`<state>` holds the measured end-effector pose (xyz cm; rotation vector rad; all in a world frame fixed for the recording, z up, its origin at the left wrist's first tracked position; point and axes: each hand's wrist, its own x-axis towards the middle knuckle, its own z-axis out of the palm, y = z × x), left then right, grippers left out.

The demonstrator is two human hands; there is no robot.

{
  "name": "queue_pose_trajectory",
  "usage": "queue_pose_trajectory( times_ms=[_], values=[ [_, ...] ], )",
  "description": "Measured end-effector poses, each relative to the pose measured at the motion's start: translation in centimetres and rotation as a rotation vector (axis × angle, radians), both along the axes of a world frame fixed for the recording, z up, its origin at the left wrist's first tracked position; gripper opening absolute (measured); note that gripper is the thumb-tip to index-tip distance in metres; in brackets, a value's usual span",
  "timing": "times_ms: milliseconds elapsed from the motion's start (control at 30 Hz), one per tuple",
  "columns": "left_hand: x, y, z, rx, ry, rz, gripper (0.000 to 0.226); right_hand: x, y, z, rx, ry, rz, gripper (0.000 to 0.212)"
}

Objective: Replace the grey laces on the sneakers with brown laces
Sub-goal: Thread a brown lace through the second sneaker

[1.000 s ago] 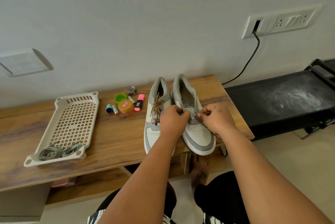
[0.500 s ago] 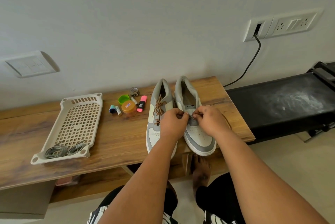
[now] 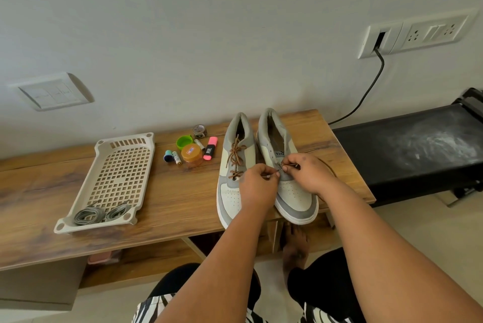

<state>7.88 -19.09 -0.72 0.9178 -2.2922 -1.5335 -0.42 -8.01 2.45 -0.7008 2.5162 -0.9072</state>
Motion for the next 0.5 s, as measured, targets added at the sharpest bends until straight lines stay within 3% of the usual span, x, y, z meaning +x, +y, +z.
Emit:
queue_pose_trajectory(
  times_ms=[100, 233, 500],
  values=[
    [0.0, 0.1, 0.1, 0.004, -0.012, -0.014, 0.006, -0.2, 0.2, -0.2, -0.027, -0.086, -0.034, 0.019],
    [0.0, 0.0, -0.1, 0.025, -0.002, -0.006, 0.012, 0.1, -0.4, -0.3, -0.078, -0.018, -0.071, 0.025],
    [0.1, 0.4, 0.0, -0.033, 0.007, 0.026, 0.015, 0.0, -1.0, 0.3, 0.073, -0.032, -0.072, 0.030]
  ],
)
